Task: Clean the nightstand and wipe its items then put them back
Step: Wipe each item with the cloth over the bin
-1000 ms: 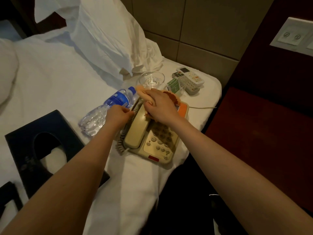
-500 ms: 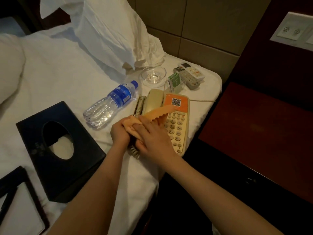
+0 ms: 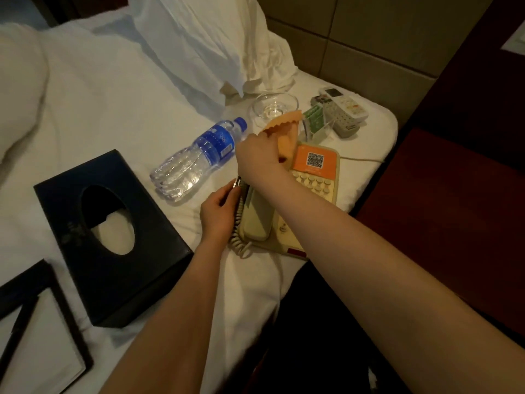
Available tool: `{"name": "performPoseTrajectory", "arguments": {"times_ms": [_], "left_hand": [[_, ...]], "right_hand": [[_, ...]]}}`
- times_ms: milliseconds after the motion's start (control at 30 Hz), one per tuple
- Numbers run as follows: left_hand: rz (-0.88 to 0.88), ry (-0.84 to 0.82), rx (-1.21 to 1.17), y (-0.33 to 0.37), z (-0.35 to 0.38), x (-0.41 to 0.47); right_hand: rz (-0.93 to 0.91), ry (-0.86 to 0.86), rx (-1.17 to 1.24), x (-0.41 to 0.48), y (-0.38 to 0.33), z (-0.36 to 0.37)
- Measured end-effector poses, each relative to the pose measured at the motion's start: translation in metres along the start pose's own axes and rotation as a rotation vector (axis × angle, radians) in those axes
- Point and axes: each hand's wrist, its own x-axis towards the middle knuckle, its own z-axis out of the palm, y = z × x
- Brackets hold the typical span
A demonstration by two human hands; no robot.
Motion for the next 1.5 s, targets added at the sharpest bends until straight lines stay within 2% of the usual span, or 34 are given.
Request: {"name": "performPoseTrajectory", "arguments": {"times_ms": [100,267,333,433,500,633,700,767,867,967,1033,1133,1233,1333,1433,1500], "left_hand": [[0.009,0.001,-0.013,-0.003,0.000,0.001],[-0.047,-0.002,-0.066,-0.009,0.001,0.006],[-0.033,-0.011,-0.060,-0.008,0.000,0.005],[0.012,-0.019,-0.026,-0.003,0.000,0.002],[0.005,-0.015,-0.038,-0.002,0.000,0.002],[-0.047,-0.008,-0.106,-0.007,-0.001,0.005],[-0.051,-0.016,-0.133,-0.009,-0.002,0.005],[-0.066,0.032,-0.177,-0.010,-0.002,0.005],[-0.203,0.126,-0.344,-0.008,-0.002,0.008],[-0.264,0.067,-0.547,-0.007,-0.006,0.012],[-0.276,0.051,-0.600,-0.003,-0.008,0.011],[-0.293,0.066,-0.622,0.003,-0.010,0.005],[-0.333,0.061,-0.674,0.008,-0.012,-0.009],[-0.383,0.060,-0.703,0.012,-0.015,-0.021],[-0.360,0.033,-0.671,0.014,-0.022,-0.030],[-0.349,0.029,-0.652,0.007,-0.025,-0.031]], "right_hand": [[-0.162,0.036,-0.132,-0.014,-0.005,0.002],[-0.392,-0.030,-0.013,-0.044,-0.001,-0.012],[-0.363,0.011,0.055,-0.046,0.005,-0.018],[-0.193,0.110,0.208,-0.020,0.017,-0.023],[-0.118,0.125,0.218,0.001,0.016,-0.019],[-0.279,-0.105,-0.046,0.014,-0.004,-0.007],[-0.317,-0.175,-0.082,0.016,-0.010,-0.005],[-0.369,-0.161,-0.058,0.014,-0.014,-0.007],[-0.438,-0.129,0.003,0.002,-0.018,-0.006],[-0.462,-0.053,0.050,-0.017,-0.019,0.000],[-0.435,0.006,0.062,-0.025,-0.021,0.002],[-0.377,0.033,0.072,-0.035,-0.025,0.001],[-0.403,0.074,0.100,-0.048,-0.031,0.005],[-0.450,0.096,0.032,-0.069,-0.045,0.019],[-0.431,0.075,-0.035,-0.086,-0.055,0.033],[-0.429,0.081,0.094,-0.094,-0.052,0.036]]}}
